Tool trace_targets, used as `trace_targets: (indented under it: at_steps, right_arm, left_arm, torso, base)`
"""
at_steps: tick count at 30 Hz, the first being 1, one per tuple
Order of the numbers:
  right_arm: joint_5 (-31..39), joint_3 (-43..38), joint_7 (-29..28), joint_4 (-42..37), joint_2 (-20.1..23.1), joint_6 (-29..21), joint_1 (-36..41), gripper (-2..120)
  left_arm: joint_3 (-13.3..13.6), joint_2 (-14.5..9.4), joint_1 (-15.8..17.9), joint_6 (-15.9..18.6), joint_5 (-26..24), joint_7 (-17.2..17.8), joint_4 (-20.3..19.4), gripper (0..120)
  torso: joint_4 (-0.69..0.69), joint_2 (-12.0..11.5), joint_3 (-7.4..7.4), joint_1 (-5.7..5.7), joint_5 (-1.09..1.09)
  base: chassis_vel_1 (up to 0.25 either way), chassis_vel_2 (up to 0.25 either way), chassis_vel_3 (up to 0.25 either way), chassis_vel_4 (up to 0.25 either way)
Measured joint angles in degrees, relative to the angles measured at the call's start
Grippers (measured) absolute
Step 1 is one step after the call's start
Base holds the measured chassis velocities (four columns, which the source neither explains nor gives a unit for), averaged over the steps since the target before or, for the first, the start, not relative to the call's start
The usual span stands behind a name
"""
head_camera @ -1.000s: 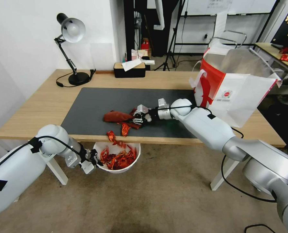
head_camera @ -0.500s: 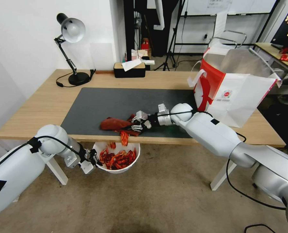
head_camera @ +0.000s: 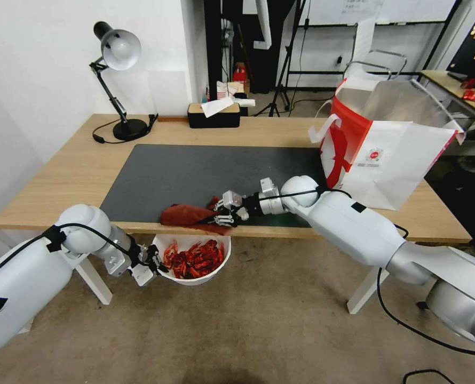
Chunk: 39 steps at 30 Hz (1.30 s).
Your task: Sweep shrimp from table into container with towel, then put container into takeout bag.
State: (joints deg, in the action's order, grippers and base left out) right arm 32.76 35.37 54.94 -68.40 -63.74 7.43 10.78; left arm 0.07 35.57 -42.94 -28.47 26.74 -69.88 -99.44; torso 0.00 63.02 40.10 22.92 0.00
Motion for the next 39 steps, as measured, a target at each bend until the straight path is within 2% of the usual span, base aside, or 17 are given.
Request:
trace_targets:
  at_steps: [18, 29, 31, 32, 33, 36, 37, 39]
  right_arm:
    - [1.8, 0.5, -1.2, -6.6, 3.0, -1.4, 5.0, 7]
    - [5.9, -1.9, -3.5, -11.8, 6.9, -2.6, 7.9, 7]
    - [8.0, -2.7, -5.1, -12.3, 7.3, -3.0, 8.2, 7]
    - [11.5, -3.6, -8.5, -13.4, 7.9, -3.2, 8.8, 7]
    - [11.5, -3.6, -8.5, -13.4, 7.9, -3.2, 8.8, 7]
    - [23.7, -5.4, -23.8, -20.0, 10.3, -3.6, 10.4, 7]
    - [23.7, -5.4, -23.8, -20.0, 10.3, -3.6, 10.4, 7]
    - [28.0, -6.6, -31.2, -24.0, 11.5, -3.9, 11.4, 7]
  left_arm:
    - [0.2, 0.3, -0.2, 0.1, 0.0, 0.0, 0.0, 0]
    - [0.2, 0.5, -0.8, 0.1, 0.3, 0.0, 0.0, 0]
    - [0.2, 0.5, -0.8, 0.1, 0.3, 0.0, 0.0, 0]
    - [0.2, 0.5, -0.9, 0.1, 0.3, 0.0, -0.1, 0]
    - [0.2, 0.5, -0.9, 0.1, 0.3, 0.0, -0.1, 0]
    - [0.0, 0.5, -1.2, 0.1, 0.4, 0.0, -0.3, 0]
    - [0.0, 0.5, -1.2, 0.1, 0.4, 0.0, -0.3, 0]
    - [-0.1, 0.4, -1.3, 0.1, 0.4, 0.0, -0.4, 0]
  torso:
    - [0.00, 0.0, 0.00, 0.00, 0.00]
    - [0.00, 0.0, 0.00, 0.00, 0.00]
    - [0.00, 0.0, 0.00, 0.00, 0.00]
    - [0.00, 0.0, 0.00, 0.00, -0.01]
    - [0.00, 0.0, 0.00, 0.00, -0.01]
    - [0.01, 0.0, 0.00, 0.00, -0.01]
    - [0.01, 0.0, 0.00, 0.00, -0.01]
    - [0.00, 0.0, 0.00, 0.00, 0.00]
  base:
    - [0.000, 0.000, 0.000, 0.000]
    - [0.000, 0.000, 0.000, 0.000]
    - [0.000, 0.000, 0.000, 0.000]
    - [0.000, 0.000, 0.000, 0.000]
    - [0.000, 0.000, 0.000, 0.000]
    - [0.000, 0.000, 0.000, 0.000]
    - [0.000, 0.000, 0.000, 0.000]
    - [0.000, 0.000, 0.000, 0.000]
